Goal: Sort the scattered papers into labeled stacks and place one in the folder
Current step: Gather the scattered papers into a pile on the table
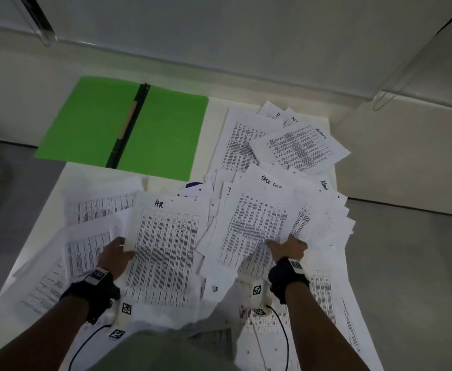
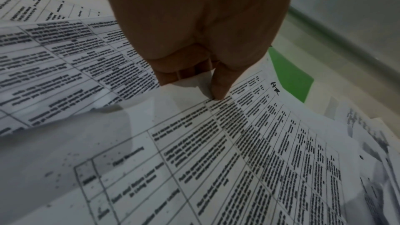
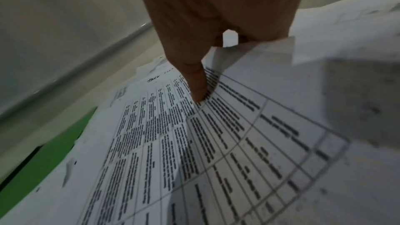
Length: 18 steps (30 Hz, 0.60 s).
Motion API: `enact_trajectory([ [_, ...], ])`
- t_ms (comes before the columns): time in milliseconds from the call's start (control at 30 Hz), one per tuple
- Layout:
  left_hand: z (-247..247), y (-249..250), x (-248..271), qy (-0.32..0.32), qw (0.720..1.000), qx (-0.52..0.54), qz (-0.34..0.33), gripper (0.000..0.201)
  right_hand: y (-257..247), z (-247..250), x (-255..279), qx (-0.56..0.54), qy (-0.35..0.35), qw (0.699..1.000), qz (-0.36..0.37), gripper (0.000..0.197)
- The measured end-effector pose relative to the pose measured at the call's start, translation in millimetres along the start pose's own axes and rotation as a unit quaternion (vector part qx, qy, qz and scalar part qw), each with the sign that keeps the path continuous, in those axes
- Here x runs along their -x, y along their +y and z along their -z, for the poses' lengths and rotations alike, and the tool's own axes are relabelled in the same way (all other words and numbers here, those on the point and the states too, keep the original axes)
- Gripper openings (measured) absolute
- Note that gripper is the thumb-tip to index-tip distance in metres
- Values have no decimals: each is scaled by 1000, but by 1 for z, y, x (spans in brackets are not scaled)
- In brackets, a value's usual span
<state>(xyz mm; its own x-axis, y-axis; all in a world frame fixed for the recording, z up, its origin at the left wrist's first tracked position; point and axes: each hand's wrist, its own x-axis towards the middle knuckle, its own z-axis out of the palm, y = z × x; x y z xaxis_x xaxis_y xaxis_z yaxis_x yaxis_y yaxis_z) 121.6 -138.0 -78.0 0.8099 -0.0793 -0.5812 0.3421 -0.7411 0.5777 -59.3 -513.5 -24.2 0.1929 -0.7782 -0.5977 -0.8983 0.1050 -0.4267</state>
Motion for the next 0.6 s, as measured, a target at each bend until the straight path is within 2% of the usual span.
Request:
enact_trajectory([
  [133, -1, 0, 1, 4, 1000, 3, -5, 24, -8, -14, -6, -25, -11, 1000, 16, 72],
  [267, 1, 1, 1, 8, 1000, 6, -1, 30, -4, -10, 1, -131, 52, 990, -25, 83],
  [300, 2, 1, 0, 8, 1000, 9, 1, 31, 1, -6, 1, -136, 66, 988, -37, 79],
  [400, 3, 2, 1, 4, 1000, 12, 10, 32, 18, 9, -2, -45, 98, 992, -67, 41],
  [433, 3, 3, 2, 4, 1000, 11, 13, 32, 24, 13, -4, -3, 112, 991, -71, 41],
  [500, 1, 4, 3, 6, 1000, 10, 17, 32, 28, 22, -2, 48, 116, 989, -78, 51],
  [600, 0, 5, 3, 8, 1000, -5, 15, 34, 35, 25, -13, 59, 89, 992, -70, 72],
])
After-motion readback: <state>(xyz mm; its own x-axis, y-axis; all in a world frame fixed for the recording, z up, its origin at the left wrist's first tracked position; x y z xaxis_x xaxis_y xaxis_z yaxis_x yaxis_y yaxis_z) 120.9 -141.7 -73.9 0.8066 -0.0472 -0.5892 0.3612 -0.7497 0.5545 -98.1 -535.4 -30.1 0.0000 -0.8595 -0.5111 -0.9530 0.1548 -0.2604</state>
